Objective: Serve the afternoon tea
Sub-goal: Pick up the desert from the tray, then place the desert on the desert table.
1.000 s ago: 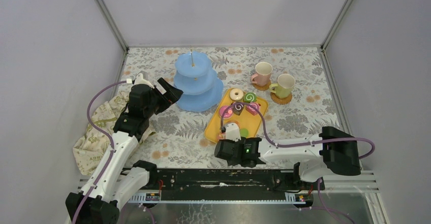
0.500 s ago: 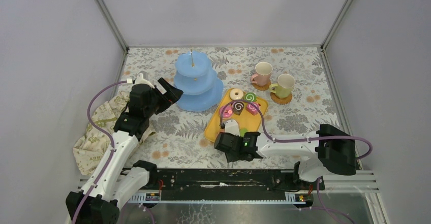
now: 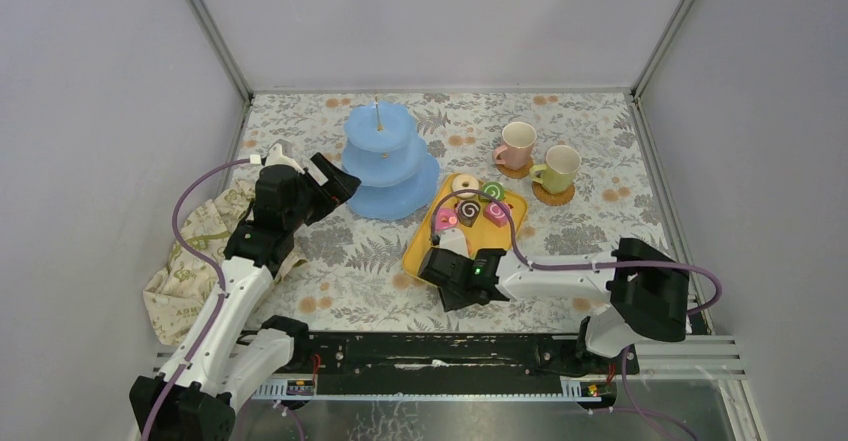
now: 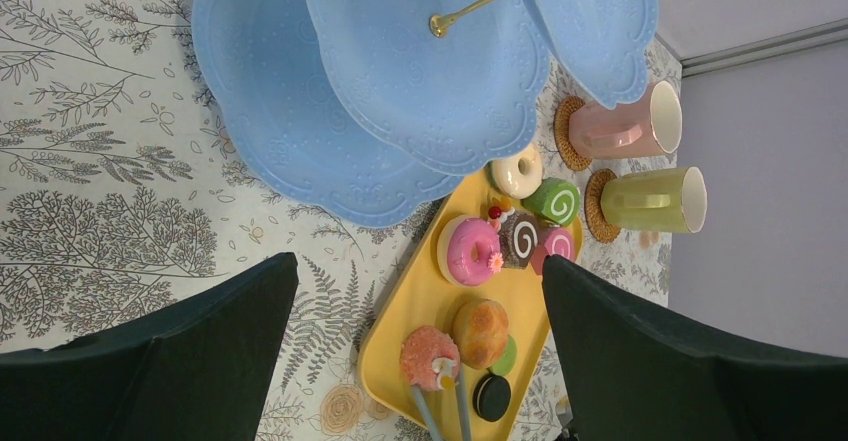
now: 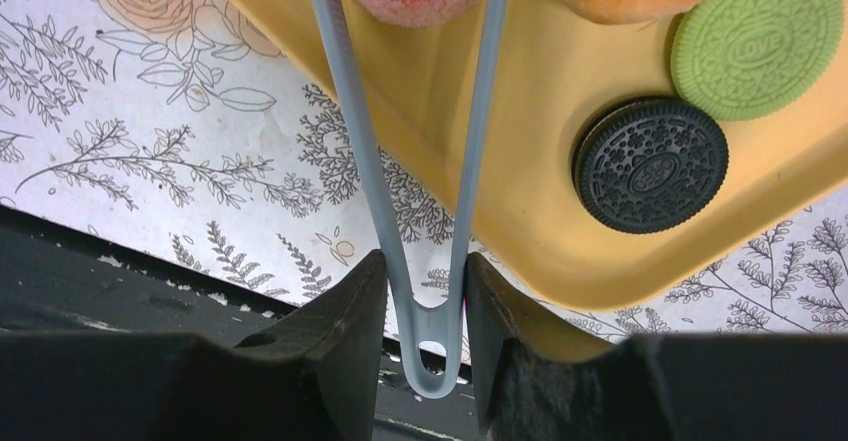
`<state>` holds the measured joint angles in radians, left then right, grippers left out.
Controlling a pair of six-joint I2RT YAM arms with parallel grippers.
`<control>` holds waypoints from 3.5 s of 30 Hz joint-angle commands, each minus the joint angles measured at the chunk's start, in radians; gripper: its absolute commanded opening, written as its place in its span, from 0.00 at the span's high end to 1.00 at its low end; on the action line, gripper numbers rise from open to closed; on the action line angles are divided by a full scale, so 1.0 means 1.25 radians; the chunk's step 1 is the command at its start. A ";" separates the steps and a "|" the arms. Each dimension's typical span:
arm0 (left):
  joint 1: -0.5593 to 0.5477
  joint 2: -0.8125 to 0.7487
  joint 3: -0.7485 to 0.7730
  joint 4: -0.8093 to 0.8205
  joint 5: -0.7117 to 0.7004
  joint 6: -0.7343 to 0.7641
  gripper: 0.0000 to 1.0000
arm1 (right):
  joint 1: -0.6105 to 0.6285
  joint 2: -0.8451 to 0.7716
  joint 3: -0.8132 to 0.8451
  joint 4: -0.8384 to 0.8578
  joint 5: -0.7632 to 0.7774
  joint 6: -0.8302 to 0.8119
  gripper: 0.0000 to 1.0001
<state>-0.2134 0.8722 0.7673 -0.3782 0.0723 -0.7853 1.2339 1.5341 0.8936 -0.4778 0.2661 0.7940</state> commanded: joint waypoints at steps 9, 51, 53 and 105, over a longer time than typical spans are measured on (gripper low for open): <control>-0.002 0.012 0.009 0.058 0.015 0.001 0.00 | -0.059 0.051 0.073 0.026 -0.043 -0.053 0.58; 0.001 0.039 -0.004 0.077 0.010 0.002 0.00 | -0.144 0.152 0.095 0.103 -0.066 -0.099 0.58; 0.000 0.038 -0.005 0.077 0.011 0.002 0.00 | -0.144 0.150 0.083 0.113 -0.064 -0.095 0.60; 0.001 0.012 0.045 0.027 -0.030 0.024 0.00 | -0.127 0.236 0.434 -0.020 -0.098 -0.161 0.82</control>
<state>-0.2134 0.9077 0.7940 -0.3588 0.0448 -0.7792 1.0752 1.7660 1.3235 -0.4812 0.1654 0.6312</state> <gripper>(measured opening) 0.998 0.317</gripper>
